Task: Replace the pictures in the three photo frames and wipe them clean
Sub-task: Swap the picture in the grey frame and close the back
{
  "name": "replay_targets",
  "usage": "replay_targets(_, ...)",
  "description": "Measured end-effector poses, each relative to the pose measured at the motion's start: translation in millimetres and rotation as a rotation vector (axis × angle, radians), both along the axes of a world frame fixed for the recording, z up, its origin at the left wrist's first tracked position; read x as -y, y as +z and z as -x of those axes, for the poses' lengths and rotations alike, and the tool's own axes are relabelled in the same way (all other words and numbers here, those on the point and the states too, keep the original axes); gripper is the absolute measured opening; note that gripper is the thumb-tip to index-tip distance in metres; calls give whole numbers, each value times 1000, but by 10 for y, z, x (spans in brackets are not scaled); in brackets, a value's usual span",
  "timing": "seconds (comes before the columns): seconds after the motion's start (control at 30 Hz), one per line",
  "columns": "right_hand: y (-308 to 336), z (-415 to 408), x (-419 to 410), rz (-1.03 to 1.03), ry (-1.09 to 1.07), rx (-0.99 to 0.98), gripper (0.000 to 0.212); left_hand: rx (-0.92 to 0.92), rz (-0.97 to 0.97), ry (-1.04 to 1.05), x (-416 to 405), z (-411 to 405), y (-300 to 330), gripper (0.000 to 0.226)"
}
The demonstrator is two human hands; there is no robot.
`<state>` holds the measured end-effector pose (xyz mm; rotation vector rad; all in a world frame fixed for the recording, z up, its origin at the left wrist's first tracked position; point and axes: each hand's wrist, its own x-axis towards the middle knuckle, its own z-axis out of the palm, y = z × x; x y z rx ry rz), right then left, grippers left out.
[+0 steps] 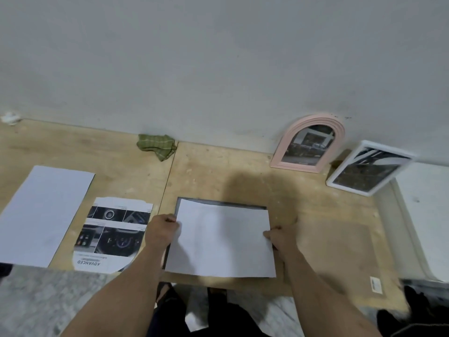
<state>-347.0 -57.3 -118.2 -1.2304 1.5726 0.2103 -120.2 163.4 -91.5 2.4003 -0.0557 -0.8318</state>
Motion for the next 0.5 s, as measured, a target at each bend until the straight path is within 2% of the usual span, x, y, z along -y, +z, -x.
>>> replay_targets(0.1, 34, -60, 8, 49, -11, -24, 11, -1, 8, -1, 12, 8, 3, 11)
replay_targets(0.33, 175, -177, 27, 140, 46, -30, 17, 42, -39, -47, 55, -16, 46, 38)
replay_targets(0.5, 171, -217, -11, 270, 103, -40, 30, 146, -186, -157, 76, -98, -31, 21)
